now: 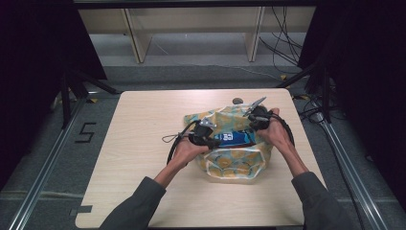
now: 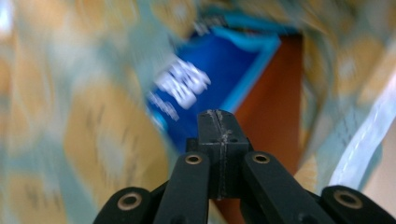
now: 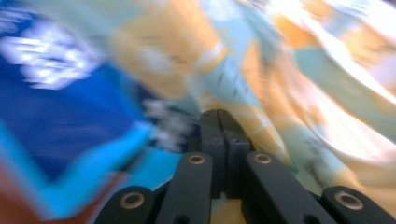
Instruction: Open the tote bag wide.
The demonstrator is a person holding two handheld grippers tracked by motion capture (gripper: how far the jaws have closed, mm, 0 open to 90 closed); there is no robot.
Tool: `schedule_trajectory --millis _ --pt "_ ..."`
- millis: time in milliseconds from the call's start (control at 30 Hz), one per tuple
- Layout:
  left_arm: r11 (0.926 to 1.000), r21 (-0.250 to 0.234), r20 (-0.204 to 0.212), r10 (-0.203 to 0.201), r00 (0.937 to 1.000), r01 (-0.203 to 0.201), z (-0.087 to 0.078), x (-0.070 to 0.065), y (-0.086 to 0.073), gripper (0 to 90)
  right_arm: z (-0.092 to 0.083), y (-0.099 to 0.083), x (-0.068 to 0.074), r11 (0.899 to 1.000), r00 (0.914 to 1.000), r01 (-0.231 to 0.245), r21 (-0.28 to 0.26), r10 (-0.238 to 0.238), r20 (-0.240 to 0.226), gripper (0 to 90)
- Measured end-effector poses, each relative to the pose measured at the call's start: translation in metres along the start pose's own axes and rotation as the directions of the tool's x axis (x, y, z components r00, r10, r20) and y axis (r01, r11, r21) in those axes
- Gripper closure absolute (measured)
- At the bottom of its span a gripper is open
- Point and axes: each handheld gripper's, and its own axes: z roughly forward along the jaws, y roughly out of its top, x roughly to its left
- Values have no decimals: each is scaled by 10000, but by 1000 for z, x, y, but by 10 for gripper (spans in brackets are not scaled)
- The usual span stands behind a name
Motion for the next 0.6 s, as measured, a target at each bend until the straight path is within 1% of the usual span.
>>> schedule_trajectory --millis 33,67,100,133,167,200,233,267,300,333,367,400,433,467,500,533,567,600 --pt "10000 0 0 0 10000 0 0 0 0 894 1 0 -7 9998 9998 -175 4 175 103 900" --pt "9994 125 367 316 9988 -321 -4 -13 -10 893 3 -1 -13 9992 9990 -410 20 409 193 900" --pt "9972 373 387 640 9972 -655 -7 -20 -14 893 4 -2 -18 9982 9980 -595 8 595 224 900" --pt "9956 482 490 776 9958 -800 -7 -28 -19 893 5 -3 -23 9972 9970 -742 -20 742 202 900" --pt "9964 417 701 706 9950 -736 -7 -37 -24 892 7 -5 -26 9961 9958 -883 17 882 243 900" --pt "9934 659 842 880 9926 -936 -6 -44 -28 891 11 -6 -30 9956 9952 -939 21 938 283 900" --pt "9934 659 842 880 9926 -936 -6 -44 -28 888 11 -6 -30 9956 9952 -939 21 938 283 900" --pt "9855 814 575 1445 9878 -1489 -5 -50 -30 881 15 -9 -34 9934 9932 -1142 114 1139 260 900" --pt "9914 466 520 1200 9914 -1224 -5 -51 -28 878 15 -10 -34 9946 9945 -1036 66 1035 138 900" --pt "9907 317 593 1303 9897 -1323 -8 -49 -23 872 11 -10 -31 9955 9953 -946 -88 947 183 900" --pt "9918 59 443 1273 9909 -1276 -9 -48 -16 861 4 -8 -26 9956 9962 -865 -347 868 87 900" --pt "9930 -255 225 1155 9930 -1149 -11 -46 -9 856 -5 -7 -20 9961 9973 -735 -489 729 -122 900" --pt "9911 -407 26 1270 9919 -1268 -12 -43 0 855 -14 -6 -13 9950 9970 -649 -759 615 -460 900" --pt "9898 -480 -228 1329 9909 -1338 -14 -38 8 851 -23 -5 -8 9928 9975 -340 -1152 266 -654 900" --pt "9916 -649 -390 1093 9932 -1116 -13 -34 16 850 -31 -5 0 9880 9957 -394 -1493 263 -884 900" --pt "9927 -658 -402 987 9943 -1012 -12 -29 22 848 -39 -5 7 9877 9930 -185 -1554 1 -1179 900" --pt "9927 -697 -600 946 9937 -987 -12 -23 27 847 -42 -7 14 9858 9903 94 -1677 -324 -1350 900" --pt "9930 -744 -696 869 9938 -921 -9 -18 31 847 -45 -9 20 9868 9876 237 -1601 -480 -1495 900"
